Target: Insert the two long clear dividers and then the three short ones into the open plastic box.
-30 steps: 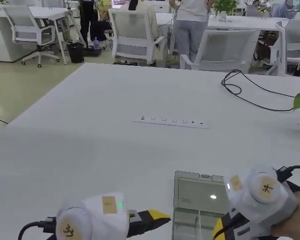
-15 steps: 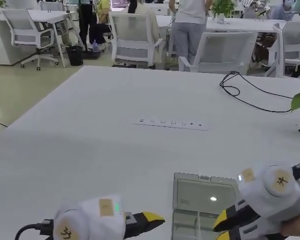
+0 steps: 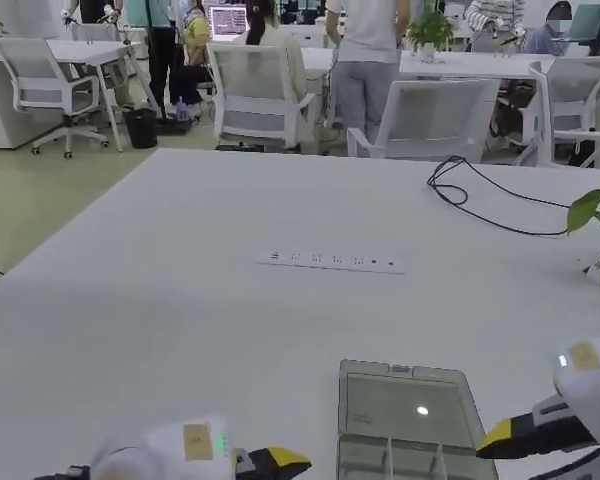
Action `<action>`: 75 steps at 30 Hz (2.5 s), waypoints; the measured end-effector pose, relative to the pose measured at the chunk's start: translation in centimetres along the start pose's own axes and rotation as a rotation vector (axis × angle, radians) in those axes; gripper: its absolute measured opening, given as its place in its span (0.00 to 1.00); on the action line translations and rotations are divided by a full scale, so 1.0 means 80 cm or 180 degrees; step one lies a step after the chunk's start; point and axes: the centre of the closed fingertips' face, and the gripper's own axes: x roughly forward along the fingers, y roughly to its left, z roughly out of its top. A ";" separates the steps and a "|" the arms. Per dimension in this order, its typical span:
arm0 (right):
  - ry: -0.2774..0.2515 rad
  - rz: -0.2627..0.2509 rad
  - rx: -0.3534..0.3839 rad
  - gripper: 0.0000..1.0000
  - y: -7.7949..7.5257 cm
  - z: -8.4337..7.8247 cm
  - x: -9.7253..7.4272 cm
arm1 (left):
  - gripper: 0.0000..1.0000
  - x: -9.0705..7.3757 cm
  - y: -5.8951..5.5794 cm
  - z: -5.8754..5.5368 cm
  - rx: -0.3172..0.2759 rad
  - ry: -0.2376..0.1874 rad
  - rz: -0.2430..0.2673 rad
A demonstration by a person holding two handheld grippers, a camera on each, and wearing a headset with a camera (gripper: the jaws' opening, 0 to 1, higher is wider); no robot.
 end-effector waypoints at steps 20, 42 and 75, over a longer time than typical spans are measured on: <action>0.0837 -0.0035 -0.0016 0.52 -0.003 -0.159 -0.064 | 0.94 -0.005 0.002 -0.002 -0.0015 0.0012 0.0035; 0.1552 0.0132 -0.0493 0.47 -0.016 -0.242 -0.064 | 0.93 -0.007 0.004 -0.004 -0.0070 0.0026 0.0037; 0.1629 0.0024 -0.0624 0.33 -0.018 -0.250 -0.062 | 0.92 -0.013 0.008 -0.007 -0.0098 -0.0005 0.0085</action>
